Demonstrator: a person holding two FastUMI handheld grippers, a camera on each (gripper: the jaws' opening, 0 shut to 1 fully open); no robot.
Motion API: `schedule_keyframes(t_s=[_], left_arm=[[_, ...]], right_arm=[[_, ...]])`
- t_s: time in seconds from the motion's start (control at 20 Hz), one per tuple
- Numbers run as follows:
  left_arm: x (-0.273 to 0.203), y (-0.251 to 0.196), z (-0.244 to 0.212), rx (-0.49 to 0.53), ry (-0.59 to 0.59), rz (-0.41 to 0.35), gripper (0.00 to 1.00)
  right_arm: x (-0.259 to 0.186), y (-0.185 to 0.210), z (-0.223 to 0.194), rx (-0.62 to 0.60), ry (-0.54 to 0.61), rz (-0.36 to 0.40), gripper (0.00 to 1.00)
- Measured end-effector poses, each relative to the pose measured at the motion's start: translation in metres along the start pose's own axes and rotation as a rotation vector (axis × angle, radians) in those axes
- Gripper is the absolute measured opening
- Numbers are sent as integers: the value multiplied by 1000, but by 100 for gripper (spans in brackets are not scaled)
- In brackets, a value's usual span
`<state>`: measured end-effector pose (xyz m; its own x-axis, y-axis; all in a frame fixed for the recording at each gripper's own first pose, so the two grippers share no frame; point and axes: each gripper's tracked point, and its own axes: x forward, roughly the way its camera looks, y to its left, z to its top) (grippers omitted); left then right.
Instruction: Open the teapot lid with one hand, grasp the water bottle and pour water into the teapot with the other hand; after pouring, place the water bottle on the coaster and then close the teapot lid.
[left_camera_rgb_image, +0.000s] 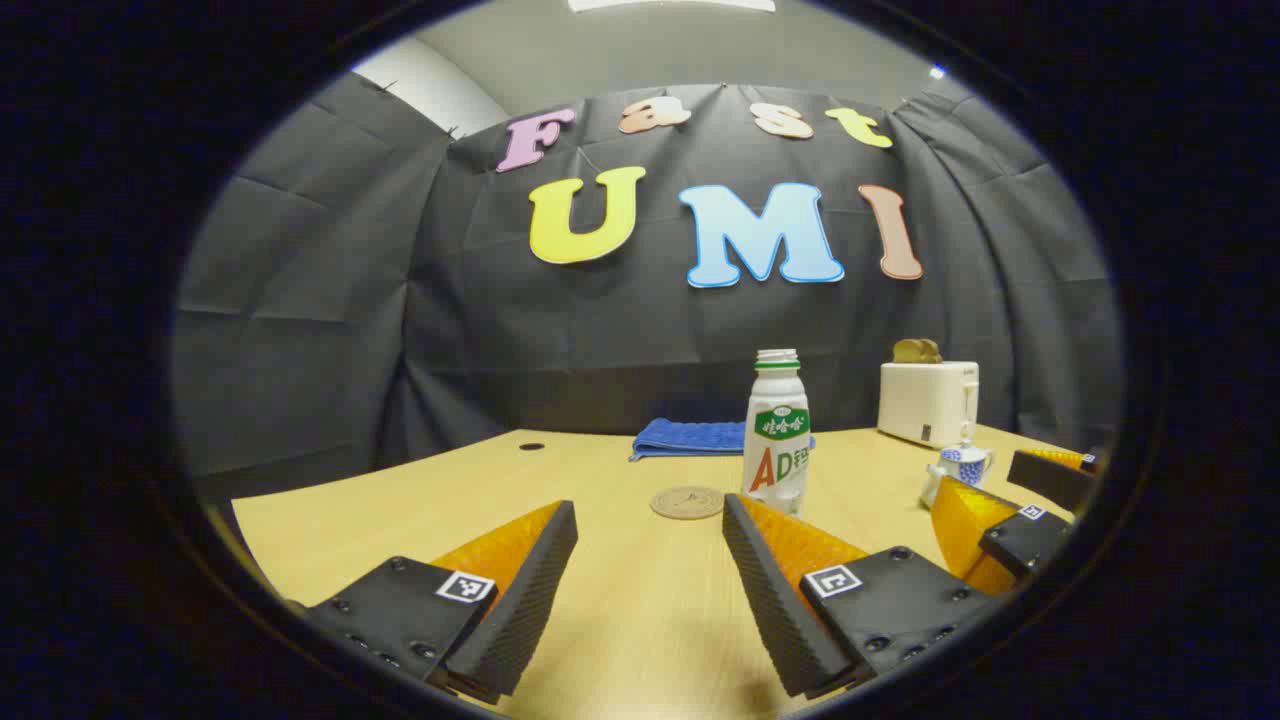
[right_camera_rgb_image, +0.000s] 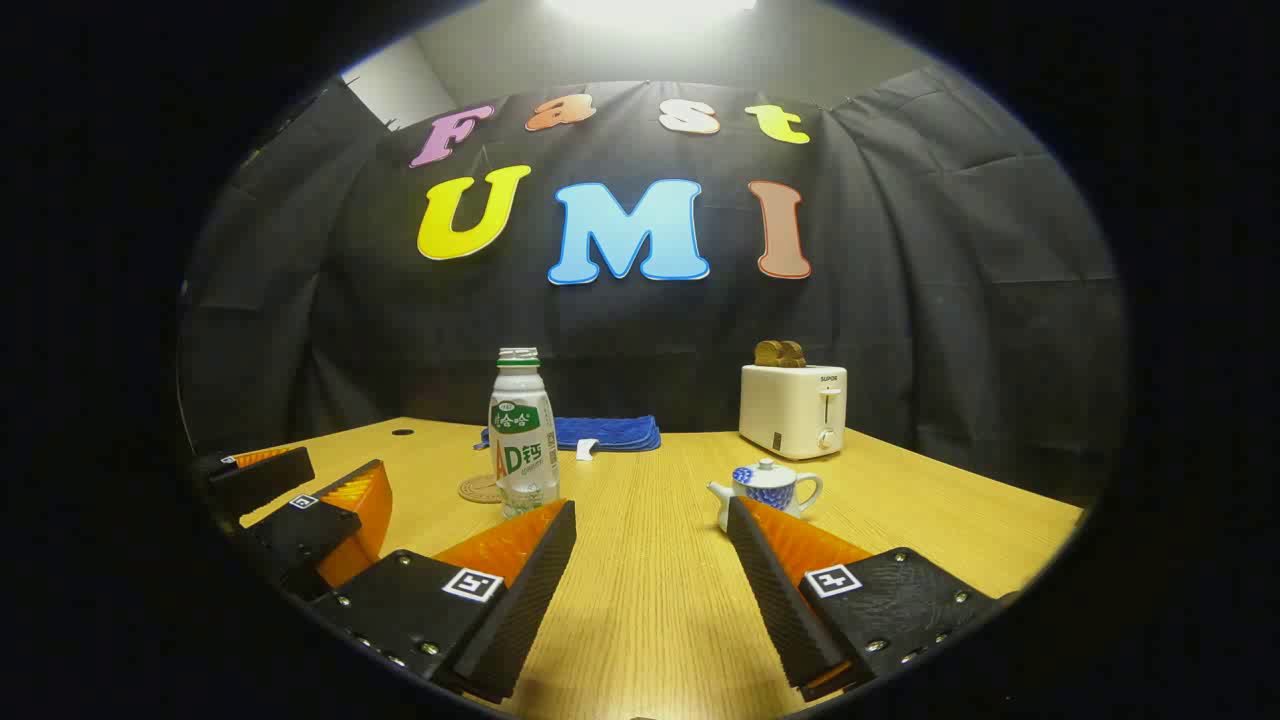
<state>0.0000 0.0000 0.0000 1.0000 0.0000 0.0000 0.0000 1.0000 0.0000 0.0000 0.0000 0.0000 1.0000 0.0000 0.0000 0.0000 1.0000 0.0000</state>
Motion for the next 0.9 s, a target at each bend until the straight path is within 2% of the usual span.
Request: schedule_keyframes(t_s=[0.05, 0.1, 0.15, 0.2, 0.25, 0.3, 0.4, 0.5, 0.65, 0.85, 0.9], left_arm=[[1, -12, 1, 2, -1, -62, 100], [2, -26, 0, 2, -3, -138, 100], [4, -43, 2, 0, -5, -239, 100], [6, -45, 1, -2, -4, -270, 97], [8, -44, 3, -4, -14, -256, 97], [11, -40, 3, -2, -12, -222, 100], [14, -51, 4, -3, -15, -238, 100], [18, -53, 3, -5, -16, -233, 100], [22, -70, 5, 17, -18, -283, 100], [41, -88, 33, -21, -64, -343, 97], [46, -91, 33, -14, -58, -349, 100]], right_arm=[[-2, 4, 0, -1, -3, 22, 94], [-3, 10, 0, -7, -3, 83, 94], [-7, 16, 2, -5, -7, 129, 94], [-9, 4, 1, -2, -3, 86, 94], [-7, -2, 1, -2, -3, 60, 94], [-7, 2, 0, -5, 0, 73, 94], [-9, -1, 1, -5, -5, 88, 94], [-7, -2, -1, -5, 4, 104, 89], [-2, -17, 4, 9, 13, 95, 83], [22, -47, 22, 7, -2, 45, 82], [26, -52, 22, 12, 6, 40, 82]])
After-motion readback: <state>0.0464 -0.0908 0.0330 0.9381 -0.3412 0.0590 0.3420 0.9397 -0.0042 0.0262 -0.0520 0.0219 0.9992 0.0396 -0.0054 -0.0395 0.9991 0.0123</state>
